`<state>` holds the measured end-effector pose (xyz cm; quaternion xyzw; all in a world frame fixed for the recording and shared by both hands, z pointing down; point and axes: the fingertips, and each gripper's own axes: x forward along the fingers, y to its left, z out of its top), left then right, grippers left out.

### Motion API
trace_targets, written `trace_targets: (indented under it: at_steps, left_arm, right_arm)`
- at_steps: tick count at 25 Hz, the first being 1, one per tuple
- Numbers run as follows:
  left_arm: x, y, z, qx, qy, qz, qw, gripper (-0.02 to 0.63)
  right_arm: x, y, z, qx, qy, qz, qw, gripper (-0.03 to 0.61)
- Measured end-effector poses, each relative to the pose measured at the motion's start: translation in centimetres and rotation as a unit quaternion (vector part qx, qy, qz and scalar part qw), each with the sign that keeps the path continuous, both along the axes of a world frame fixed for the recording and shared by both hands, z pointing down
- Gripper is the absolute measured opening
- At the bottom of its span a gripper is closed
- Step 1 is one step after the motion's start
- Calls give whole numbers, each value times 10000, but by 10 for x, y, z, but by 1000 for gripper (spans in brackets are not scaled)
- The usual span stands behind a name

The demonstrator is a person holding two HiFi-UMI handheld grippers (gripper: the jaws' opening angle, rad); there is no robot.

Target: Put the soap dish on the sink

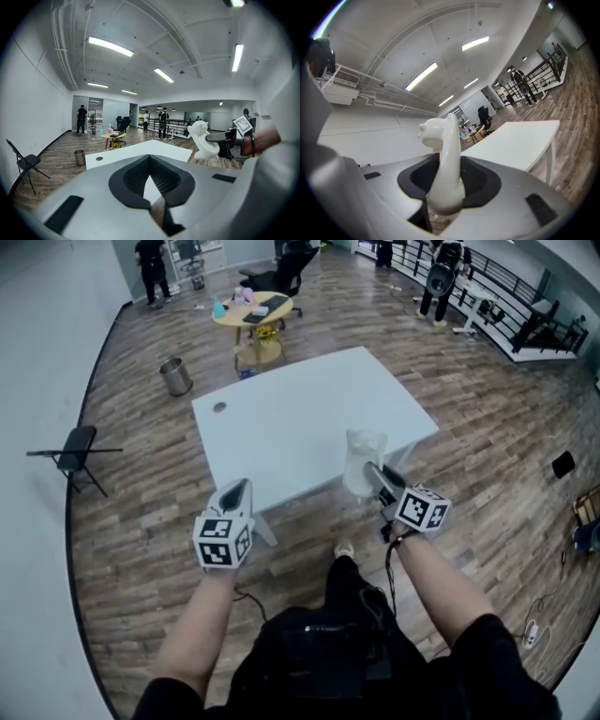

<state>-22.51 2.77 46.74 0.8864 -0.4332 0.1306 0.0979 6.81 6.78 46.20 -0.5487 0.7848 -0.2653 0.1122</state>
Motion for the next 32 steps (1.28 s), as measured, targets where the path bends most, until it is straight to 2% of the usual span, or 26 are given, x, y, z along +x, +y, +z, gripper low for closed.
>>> trace_targets:
  at_steps: [6,14,20,24,32]
  left_arm:
    - [3,-21,3,-39,20,-97,9999,-11]
    - [24,-58,8,-146,-31,-186,9997,-11]
    - [53,-99,11,-156,-129,-242,9995,-11]
    - [77,-123,4,-219,-61,-323,9992,-11]
    - [103,-168,1,-377,-120,-578,9975,-11]
  right_arm:
    - [-1,-26,12,-124,156,-196,9996,144]
    - [19,-69,25,-256,-67,-252,9993,144]
    - [44,-112,36,-321,-187,-329,9988,144]
    - [61,-142,38,-393,-245,-427,9980,144]
    - [94,-194,48,-580,-426,-596,9956,144]
